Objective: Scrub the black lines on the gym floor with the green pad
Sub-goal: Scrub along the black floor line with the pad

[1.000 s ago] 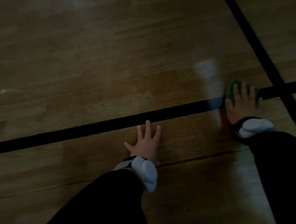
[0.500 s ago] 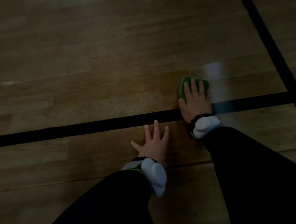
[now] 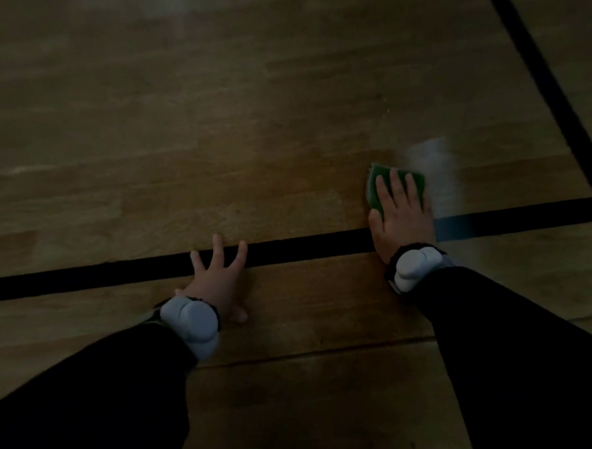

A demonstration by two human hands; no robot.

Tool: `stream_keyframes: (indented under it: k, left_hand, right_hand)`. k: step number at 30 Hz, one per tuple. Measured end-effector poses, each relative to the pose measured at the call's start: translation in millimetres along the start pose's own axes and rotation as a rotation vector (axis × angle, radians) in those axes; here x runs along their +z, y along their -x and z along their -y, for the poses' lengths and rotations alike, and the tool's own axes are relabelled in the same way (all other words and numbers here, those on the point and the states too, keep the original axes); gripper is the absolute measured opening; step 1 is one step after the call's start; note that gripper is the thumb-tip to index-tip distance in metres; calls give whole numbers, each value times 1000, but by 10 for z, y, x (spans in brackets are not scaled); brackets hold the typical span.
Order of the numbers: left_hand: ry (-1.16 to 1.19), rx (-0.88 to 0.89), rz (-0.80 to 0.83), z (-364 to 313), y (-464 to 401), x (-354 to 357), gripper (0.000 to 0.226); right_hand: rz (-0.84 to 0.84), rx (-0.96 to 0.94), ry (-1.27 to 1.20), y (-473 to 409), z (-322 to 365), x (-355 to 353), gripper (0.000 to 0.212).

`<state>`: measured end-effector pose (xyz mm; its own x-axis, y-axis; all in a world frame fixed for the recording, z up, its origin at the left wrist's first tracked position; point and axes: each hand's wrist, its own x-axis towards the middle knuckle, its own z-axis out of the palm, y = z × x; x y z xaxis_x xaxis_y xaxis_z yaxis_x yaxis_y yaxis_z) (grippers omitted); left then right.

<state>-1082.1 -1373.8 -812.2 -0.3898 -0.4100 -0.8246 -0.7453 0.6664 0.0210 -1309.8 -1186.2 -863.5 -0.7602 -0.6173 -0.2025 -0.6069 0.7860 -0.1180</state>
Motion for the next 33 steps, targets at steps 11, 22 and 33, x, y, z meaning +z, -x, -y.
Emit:
stream_keyframes:
  k: [11,22,33]
  left_hand:
    - [54,27,37,12,-14,-45,118]
    - [29,29,53,-32,14,-65,116]
    - [42,-28,10,-67,4,-24,102]
  right_hand:
    - [15,171,13,-212,-494,-143,60]
    - [42,324,-39,-588,-279,-163,62]
    - [224,-313,-29,-58,1877,55,63]
